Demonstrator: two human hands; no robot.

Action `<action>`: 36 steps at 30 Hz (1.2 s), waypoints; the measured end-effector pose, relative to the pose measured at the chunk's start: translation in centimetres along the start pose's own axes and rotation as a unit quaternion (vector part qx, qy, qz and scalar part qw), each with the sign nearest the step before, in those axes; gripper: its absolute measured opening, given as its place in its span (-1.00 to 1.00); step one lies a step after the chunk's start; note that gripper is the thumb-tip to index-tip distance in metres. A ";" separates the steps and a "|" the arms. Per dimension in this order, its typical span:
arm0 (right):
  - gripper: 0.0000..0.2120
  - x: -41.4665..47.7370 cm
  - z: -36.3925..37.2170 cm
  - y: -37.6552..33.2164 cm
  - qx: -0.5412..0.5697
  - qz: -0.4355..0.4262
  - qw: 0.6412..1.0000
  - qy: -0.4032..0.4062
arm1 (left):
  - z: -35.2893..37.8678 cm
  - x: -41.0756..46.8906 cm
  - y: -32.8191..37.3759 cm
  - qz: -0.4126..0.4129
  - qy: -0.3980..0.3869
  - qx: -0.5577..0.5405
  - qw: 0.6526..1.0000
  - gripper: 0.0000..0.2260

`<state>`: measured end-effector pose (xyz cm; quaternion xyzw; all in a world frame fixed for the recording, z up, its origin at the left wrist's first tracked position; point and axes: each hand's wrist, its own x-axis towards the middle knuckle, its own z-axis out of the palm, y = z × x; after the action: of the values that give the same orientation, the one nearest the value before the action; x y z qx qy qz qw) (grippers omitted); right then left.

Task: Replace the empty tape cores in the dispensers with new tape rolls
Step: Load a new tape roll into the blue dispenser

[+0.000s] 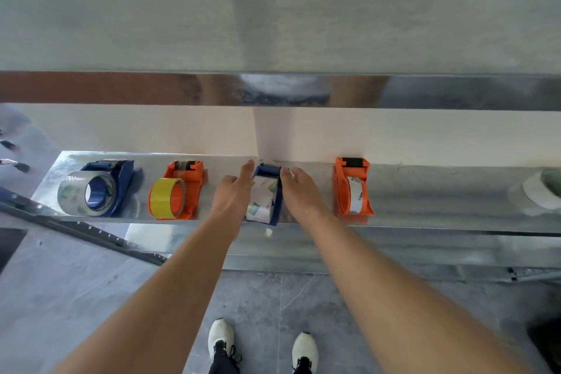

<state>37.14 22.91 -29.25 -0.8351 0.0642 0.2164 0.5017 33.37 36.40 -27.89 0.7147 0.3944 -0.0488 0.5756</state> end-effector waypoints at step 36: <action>-0.58 1.5 2.1 1.5 0.071 0.049 0.996 -0.037 | 0.4 -1.4 1.1 -0.098 -0.066 -0.070 0.990 -0.52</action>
<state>37.40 24.13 -31.91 -0.7848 0.1014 0.2662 0.5504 33.22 35.37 -26.44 0.6255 0.4262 -0.1244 0.6415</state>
